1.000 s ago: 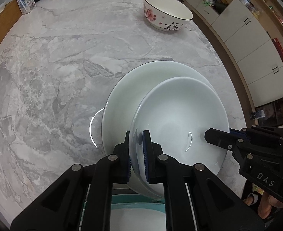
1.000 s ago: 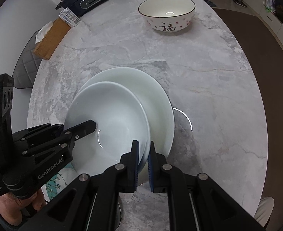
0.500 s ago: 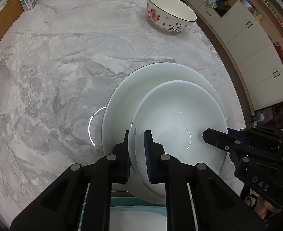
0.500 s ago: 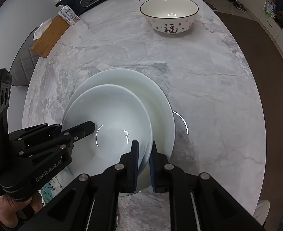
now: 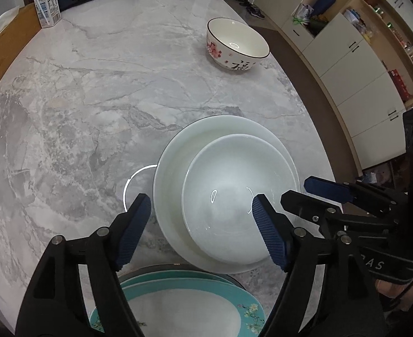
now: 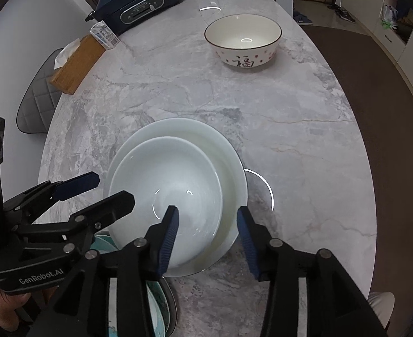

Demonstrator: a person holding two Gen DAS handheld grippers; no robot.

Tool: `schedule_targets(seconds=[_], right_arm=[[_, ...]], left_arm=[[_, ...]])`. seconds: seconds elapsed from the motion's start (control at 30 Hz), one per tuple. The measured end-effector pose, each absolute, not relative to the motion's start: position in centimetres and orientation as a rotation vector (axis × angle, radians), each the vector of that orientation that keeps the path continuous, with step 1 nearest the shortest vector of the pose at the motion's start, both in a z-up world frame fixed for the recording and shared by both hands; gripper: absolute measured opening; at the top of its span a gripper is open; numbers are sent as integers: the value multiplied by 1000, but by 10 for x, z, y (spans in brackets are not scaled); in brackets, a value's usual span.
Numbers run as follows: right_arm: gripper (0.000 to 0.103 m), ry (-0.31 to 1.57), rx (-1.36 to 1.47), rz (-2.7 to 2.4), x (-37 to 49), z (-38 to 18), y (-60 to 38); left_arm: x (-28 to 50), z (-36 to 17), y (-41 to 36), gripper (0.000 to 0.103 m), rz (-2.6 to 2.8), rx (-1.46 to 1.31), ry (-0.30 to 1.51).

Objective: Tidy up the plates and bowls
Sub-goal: 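Open the right gripper to release the nested bowl, then move the right gripper to the dark-rimmed white bowl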

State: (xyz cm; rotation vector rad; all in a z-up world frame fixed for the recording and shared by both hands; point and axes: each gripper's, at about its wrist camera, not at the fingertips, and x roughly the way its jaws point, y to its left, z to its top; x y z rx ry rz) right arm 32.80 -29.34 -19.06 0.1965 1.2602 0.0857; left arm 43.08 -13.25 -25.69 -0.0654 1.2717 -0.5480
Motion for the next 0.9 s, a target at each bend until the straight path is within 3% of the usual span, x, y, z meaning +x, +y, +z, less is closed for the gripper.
schedule_targets(seconds=[0.23, 0.6, 0.73, 0.9], right_arm=[[76, 1188, 289, 90, 335, -146, -323], [77, 1210, 277, -63, 459, -129, -396], [69, 1223, 283, -60, 501, -145, -405], [66, 1281, 275, -54, 534, -174, -407]], left_arm=[[458, -224, -98, 75, -523, -127, 1276], [602, -189, -171, 76, -471, 80, 1223], [638, -207, -214, 76, -470, 121, 1246], [670, -245, -242, 75, -442, 107, 1327]])
